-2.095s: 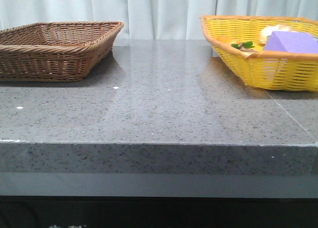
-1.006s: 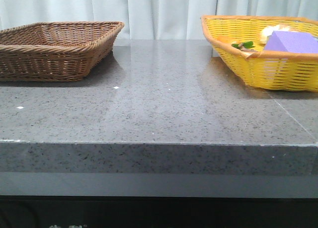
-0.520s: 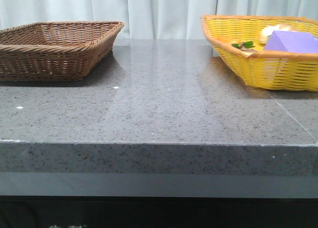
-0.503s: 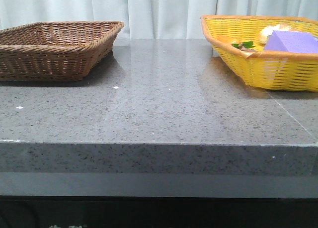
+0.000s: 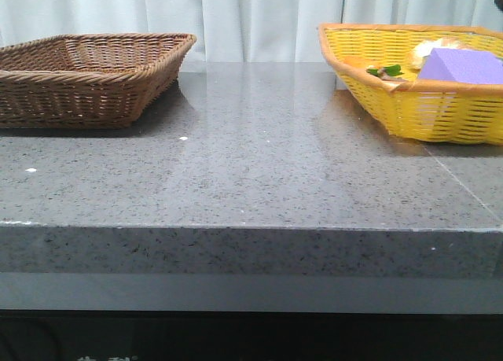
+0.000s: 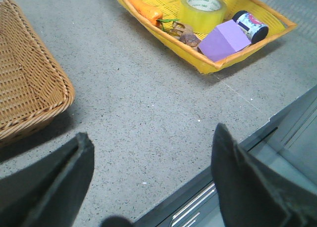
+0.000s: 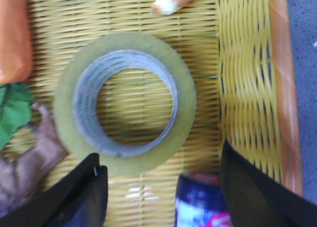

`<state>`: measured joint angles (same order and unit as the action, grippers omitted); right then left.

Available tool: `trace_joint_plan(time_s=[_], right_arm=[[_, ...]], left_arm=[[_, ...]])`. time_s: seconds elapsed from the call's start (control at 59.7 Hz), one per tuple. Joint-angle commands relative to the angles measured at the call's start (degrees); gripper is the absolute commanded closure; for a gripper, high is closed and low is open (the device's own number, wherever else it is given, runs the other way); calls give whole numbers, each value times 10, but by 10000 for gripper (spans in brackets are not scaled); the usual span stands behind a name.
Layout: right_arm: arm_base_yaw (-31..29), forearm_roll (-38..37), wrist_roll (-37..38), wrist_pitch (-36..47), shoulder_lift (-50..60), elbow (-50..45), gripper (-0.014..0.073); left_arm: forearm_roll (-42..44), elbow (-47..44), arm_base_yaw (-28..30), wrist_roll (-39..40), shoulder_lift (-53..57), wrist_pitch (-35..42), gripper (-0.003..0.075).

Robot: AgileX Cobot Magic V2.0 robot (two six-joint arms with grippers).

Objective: Transfer tape with both arms
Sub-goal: 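Lower the right gripper into the yellow basket and grasp the yellow tape roll, then lift the tape roll and carry it toward the table center with the right gripper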

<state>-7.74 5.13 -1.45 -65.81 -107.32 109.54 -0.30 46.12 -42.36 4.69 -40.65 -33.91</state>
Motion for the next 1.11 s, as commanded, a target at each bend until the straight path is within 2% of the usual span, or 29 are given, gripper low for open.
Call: trace_joint_plan(time_s=[0.0,0.369,0.704,0.939,1.089], right_arm=[[-4,-5,-12,12,-3,44,109],[-4,-11,-20,41,-94,75,117],[-4,-11,-20,39,-111,86,433],[-3,-11,-21,-4,-83,132,454],[21,7,-24,-7,-34,136,454]], left_arm=[[-8,19,-5,3,-1,43,229],[-17,19,-5,3,-1,43,229],[-17,19,-5,3,-1,43,229],[-17,19,-5,3,-1,43,229],[-17,19,-5,3,-1,43,229]])
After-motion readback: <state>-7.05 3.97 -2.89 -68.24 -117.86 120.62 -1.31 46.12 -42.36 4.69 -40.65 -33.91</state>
